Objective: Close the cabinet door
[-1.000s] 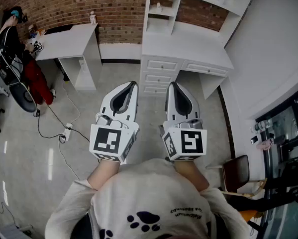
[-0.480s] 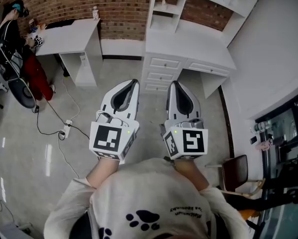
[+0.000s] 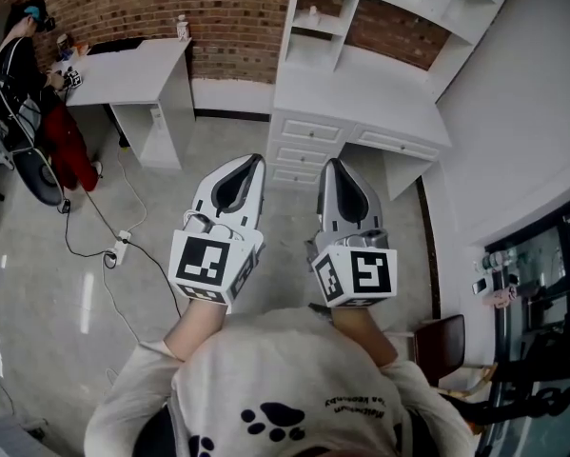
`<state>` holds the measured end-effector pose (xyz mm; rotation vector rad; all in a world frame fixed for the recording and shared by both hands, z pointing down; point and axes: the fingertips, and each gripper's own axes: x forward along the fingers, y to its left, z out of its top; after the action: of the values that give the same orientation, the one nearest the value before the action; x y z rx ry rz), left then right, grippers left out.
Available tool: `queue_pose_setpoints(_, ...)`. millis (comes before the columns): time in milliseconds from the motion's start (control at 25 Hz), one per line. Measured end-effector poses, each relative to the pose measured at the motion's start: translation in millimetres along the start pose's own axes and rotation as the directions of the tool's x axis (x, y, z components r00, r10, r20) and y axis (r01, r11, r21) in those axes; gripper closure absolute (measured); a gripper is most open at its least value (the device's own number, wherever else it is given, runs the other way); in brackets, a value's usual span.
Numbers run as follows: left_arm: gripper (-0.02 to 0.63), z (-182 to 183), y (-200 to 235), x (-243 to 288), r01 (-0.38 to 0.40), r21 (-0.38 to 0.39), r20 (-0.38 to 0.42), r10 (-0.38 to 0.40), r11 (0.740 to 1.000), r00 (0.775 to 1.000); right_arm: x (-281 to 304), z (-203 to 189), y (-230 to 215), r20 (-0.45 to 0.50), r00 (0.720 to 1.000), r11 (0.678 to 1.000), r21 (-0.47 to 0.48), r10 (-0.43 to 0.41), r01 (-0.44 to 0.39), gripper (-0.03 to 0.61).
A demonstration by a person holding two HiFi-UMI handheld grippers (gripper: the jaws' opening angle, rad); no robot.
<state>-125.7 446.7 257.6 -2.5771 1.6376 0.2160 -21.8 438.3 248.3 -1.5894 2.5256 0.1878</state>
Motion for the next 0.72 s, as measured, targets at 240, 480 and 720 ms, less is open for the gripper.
queue_pose_setpoints(240, 0.604, -3, -14, 22, -0.023, 0.014, 0.003, 0.023, 1.0, 1.0, 6, -8, -28, -0.007, 0.999, 0.999, 0.025, 0.031, -0.031, 0.568)
queue_pose_setpoints(480, 0.604, -18, -8, 46, -0.02, 0.001, -0.02, 0.02, 1.0, 1.0, 23, -22, -44, -0.025, 0.999, 0.999, 0.038, 0.034, -0.033, 0.568)
queue_pose_setpoints(720, 0.604, -29, 14, 88, 0.013, -0.002, -0.013, -0.013, 1.0, 1.0, 62, -36, -63, -0.026, 1.0, 1.0, 0.028, -0.005, 0.006, 0.568)
